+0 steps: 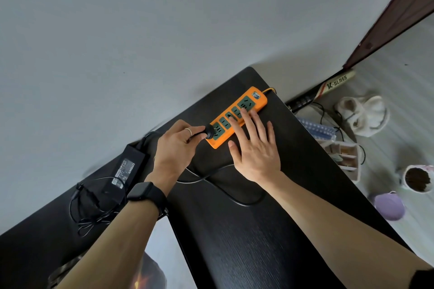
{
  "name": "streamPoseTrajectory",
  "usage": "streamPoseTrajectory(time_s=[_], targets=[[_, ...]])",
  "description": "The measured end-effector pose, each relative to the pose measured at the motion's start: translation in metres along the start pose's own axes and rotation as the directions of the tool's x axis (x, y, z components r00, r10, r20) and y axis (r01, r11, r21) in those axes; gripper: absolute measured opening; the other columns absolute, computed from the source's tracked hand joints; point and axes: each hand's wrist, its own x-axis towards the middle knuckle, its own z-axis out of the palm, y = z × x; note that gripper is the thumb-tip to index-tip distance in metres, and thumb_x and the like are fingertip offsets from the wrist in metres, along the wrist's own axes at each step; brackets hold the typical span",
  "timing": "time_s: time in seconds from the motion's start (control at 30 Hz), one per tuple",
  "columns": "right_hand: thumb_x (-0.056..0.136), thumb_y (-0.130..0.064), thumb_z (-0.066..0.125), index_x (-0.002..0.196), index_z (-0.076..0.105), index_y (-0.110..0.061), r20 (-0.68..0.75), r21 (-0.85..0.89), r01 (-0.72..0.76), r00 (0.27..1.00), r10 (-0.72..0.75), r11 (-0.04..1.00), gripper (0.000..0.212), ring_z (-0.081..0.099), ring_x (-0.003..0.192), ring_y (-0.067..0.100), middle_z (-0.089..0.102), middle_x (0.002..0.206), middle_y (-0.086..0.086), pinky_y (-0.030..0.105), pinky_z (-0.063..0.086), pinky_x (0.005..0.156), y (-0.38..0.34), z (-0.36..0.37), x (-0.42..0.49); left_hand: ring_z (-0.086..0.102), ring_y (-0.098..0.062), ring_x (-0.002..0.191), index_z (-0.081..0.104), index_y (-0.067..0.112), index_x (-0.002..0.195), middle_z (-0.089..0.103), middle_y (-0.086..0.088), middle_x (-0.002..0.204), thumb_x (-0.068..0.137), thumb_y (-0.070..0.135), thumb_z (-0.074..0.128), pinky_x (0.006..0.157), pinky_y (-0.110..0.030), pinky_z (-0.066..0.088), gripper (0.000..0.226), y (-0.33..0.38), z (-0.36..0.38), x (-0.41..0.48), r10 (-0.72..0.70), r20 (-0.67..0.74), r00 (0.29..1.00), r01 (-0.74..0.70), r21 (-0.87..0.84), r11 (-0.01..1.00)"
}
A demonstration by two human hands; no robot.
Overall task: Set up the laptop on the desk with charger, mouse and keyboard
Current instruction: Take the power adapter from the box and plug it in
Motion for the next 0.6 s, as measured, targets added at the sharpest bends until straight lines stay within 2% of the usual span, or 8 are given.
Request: streamPoseTrajectory(time_s=[0.17,0.3,0.4,0.47,0.6], targets=[[0.101,-0.05,0.037,0.159,0.021,-0.03,-0.005,0.0,-0.002,1.0,0.002,1.0,0.064,0.007,0.156,0.026,0.014,0.168,0.005,0.058,0.021,0.12,0.001,0.001,0.0,0.058,-0.022,0.058,0.079,0.015,0.103,0.064,0.004,0.084,0.086,0.019,0.077,0.055,-0.036,0.054,0.018,0.0,0.002,0.005,0.111,0.023,0.994,-0.113,0.12,0.986],[0.101,-0.05,0.036,0.159,0.02,-0.03,-0.003,-0.007,-0.003,1.0,0.003,1.0,0.063,0.006,0.156,0.025,0.013,0.168,0.004,0.058,0.02,0.12,0.0,0.001,0.0,0.061,-0.026,0.058,0.079,0.012,0.101,0.065,-0.001,0.084,0.086,0.017,0.076,0.057,-0.028,0.046,0.016,0.016,-0.001,0.018,0.23,0.156,0.961,-0.261,0.229,0.938],[0.101,-0.049,0.037,0.158,0.023,-0.029,-0.016,-0.004,-0.005,1.0,0.005,1.0,0.062,0.008,0.155,0.026,0.015,0.168,0.005,0.058,0.021,0.12,0.001,0.001,0.0,0.064,-0.024,0.084,0.074,0.017,0.114,0.062,0.001,0.101,0.095,0.028,0.063,0.068,-0.033,0.05,0.024,0.03,-0.003,0.034,0.155,0.296,0.943,-0.246,0.299,0.922],[0.101,-0.049,0.037,0.158,0.023,-0.029,-0.014,-0.007,-0.007,1.0,0.007,1.0,0.062,0.007,0.155,0.025,0.015,0.168,0.005,0.058,0.021,0.12,0.001,0.002,-0.001,0.059,-0.02,0.1,0.072,0.019,0.115,0.059,0.002,0.111,0.095,0.032,0.063,0.079,-0.039,0.054,0.026,0.032,-0.004,0.036,0.099,0.316,0.944,-0.196,0.29,0.937],[0.101,-0.049,0.036,0.159,0.021,-0.03,-0.007,-0.007,-0.006,1.0,0.006,1.0,0.063,0.005,0.156,0.024,0.012,0.168,0.004,0.058,0.021,0.12,-0.001,0.002,-0.002,0.057,-0.018,0.104,0.066,0.022,0.123,0.065,0.003,0.109,0.098,0.036,0.057,0.082,-0.035,0.052,0.03,0.032,-0.002,0.029,0.034,0.352,0.936,-0.166,0.353,0.921]])
